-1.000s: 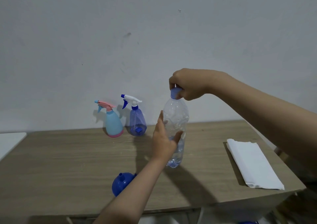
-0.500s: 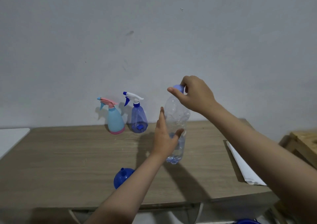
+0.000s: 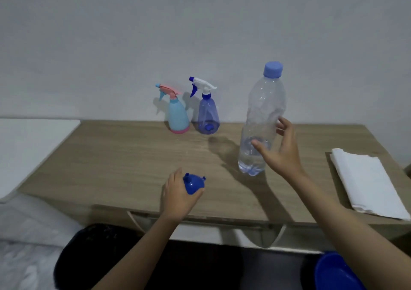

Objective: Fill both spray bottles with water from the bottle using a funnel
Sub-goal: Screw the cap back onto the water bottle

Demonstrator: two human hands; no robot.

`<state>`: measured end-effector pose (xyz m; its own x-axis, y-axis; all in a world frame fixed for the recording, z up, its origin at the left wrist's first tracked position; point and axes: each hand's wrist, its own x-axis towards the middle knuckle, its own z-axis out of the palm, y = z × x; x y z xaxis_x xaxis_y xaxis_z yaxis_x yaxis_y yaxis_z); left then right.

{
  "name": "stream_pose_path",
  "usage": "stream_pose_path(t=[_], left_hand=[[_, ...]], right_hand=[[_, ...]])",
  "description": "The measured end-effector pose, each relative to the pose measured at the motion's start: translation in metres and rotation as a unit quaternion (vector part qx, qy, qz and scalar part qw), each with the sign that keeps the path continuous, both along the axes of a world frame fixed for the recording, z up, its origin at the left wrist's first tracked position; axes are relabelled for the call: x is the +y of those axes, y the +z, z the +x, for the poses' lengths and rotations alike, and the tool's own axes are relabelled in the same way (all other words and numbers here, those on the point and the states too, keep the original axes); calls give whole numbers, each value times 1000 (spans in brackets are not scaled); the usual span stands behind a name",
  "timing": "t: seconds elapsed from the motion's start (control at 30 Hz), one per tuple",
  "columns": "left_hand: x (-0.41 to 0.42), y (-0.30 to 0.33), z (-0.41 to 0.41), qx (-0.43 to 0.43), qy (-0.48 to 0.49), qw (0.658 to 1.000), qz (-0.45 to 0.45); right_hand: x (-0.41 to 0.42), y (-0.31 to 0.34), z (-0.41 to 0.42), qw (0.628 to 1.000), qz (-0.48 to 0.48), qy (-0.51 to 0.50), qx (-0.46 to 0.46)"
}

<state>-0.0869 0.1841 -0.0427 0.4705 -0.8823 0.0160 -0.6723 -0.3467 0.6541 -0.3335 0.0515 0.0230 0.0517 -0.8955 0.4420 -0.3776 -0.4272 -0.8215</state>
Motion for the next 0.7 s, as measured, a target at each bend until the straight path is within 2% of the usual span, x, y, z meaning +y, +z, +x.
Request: stream_pose_path(t=[0.13, 0.37, 0.5, 0.7], left_hand=[[2, -22, 10, -28, 11, 999, 42], [-6, -27, 7, -17, 38, 999, 1], [-37, -15, 0, -13, 6, 999, -31], [-131, 22, -23, -16, -80, 995, -56]], right_hand=[[-1, -14, 6, 999, 34, 17, 8], [-9, -26, 24, 998, 45, -17, -28], [-22, -26, 25, 996, 49, -62, -40], [-71, -7, 22, 991, 19, -109, -72]])
